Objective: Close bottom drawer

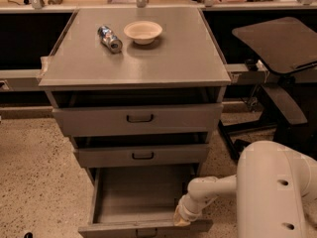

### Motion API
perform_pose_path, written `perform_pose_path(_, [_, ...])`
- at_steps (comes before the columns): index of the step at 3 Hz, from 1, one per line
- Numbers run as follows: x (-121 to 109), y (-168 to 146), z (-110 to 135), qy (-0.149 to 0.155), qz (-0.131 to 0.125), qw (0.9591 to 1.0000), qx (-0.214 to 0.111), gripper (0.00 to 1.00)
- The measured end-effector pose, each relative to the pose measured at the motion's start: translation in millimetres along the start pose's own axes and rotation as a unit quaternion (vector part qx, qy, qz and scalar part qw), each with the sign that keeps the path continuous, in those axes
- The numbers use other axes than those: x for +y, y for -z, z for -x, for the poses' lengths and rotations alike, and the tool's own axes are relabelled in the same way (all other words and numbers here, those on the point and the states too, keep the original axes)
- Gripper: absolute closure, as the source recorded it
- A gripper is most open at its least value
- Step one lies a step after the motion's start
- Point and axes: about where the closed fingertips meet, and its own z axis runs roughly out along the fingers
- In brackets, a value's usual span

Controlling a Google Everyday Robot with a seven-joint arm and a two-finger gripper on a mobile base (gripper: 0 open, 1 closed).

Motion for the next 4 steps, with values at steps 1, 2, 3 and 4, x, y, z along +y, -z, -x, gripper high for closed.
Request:
perform_pose_path(1, [9.8,0.4,-6.6,-0.033,0.020,0.9992,-0.007,1.00])
perform_pose_path(2, [18.5,-6.7,-11.9,-0.075,0.047,0.9958,-0.025,1.00])
perform_pose_path(3, [20.0,-15.8,-6.0,-0.065,0.040,0.9968,-0.022,1.00])
perform_pose_path(4, [12.1,-22.9,-2.4,-0.050,0.028,0.9981,-0.022,1.00])
